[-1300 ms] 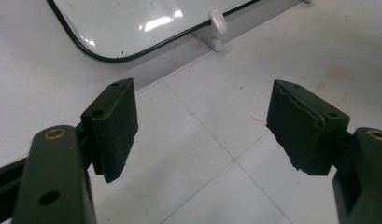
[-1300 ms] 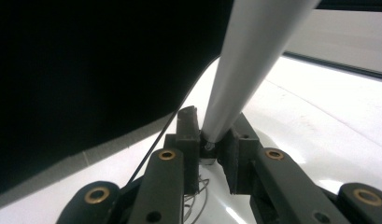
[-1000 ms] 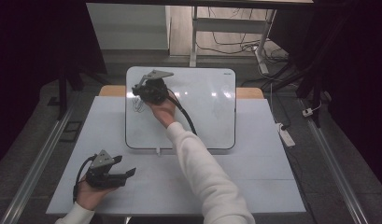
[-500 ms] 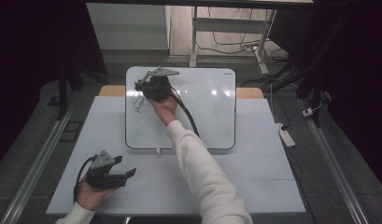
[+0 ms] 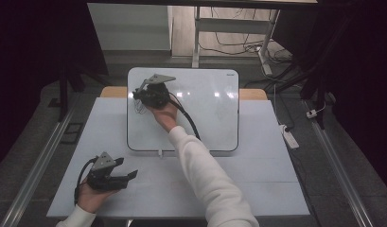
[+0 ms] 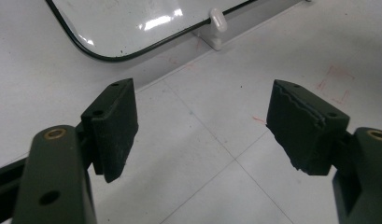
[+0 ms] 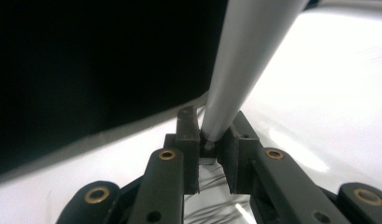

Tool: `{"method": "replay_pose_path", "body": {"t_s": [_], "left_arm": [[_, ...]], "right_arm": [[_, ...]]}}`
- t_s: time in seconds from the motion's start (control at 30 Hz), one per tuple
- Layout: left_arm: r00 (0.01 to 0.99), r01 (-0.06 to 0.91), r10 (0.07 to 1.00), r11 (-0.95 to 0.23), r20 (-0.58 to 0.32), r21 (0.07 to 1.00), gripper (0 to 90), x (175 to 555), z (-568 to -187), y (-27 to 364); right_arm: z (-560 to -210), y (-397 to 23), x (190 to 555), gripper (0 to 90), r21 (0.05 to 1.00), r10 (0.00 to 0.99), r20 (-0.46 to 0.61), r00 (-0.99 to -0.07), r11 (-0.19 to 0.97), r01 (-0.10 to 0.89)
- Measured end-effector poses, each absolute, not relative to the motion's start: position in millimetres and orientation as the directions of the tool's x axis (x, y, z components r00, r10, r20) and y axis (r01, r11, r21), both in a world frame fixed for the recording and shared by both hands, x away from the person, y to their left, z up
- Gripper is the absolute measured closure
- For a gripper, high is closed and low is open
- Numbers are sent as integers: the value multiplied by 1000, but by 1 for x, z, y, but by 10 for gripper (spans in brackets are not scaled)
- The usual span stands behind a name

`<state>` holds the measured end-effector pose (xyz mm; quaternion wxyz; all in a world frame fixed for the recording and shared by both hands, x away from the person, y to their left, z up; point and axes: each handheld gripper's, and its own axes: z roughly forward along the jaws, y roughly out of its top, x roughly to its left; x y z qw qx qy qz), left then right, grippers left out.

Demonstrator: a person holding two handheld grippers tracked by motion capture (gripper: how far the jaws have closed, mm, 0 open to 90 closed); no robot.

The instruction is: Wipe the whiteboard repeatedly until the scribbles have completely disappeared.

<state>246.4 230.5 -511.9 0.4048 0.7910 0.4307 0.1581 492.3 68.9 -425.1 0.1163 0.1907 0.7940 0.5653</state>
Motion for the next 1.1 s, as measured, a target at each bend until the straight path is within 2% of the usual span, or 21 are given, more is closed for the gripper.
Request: {"method": "replay_pose_path", "body": {"t_s": [0.07, 0.2, 0.4, 0.57, 0.77, 0.83, 0.97, 1.03, 1.1], "left_arm": [[579, 553, 810, -303, -96, 776, 257, 246, -512, 230], [579, 551, 810, -301, -97, 779, 258, 245, -511, 230], [580, 552, 809, -303, -97, 777, 257, 246, -512, 230], [581, 548, 809, -302, -94, 780, 258, 245, -511, 230], [580, 550, 809, -303, -95, 778, 258, 246, -511, 230], [580, 548, 809, -304, -93, 779, 258, 245, -511, 230], [581, 548, 808, -305, -93, 779, 258, 245, -511, 230], [582, 549, 808, -304, -95, 779, 257, 246, -511, 230], [579, 552, 810, -301, -97, 778, 258, 246, -512, 230]], "right_arm": [[-424, 70, 494, 778, 942, 439, 17, -898, 294, 162], [-414, 65, 503, 778, 963, 510, 38, -859, 210, 167], [-422, 69, 494, 778, 948, 453, -21, -891, 293, 127], [-414, 58, 504, 779, 967, 522, 23, -853, 205, 152], [-432, 70, 487, 779, 941, 415, 17, -910, 300, 154], [-429, 66, 490, 779, 943, 423, 15, -906, 296, 154], [-414, 48, 503, 779, 966, 514, 41, -857, 200, 166], [-416, 46, 503, 780, 964, 510, 55, -858, 198, 179], [-422, 51, 497, 780, 954, 465, 41, -884, 244, 172]]}}
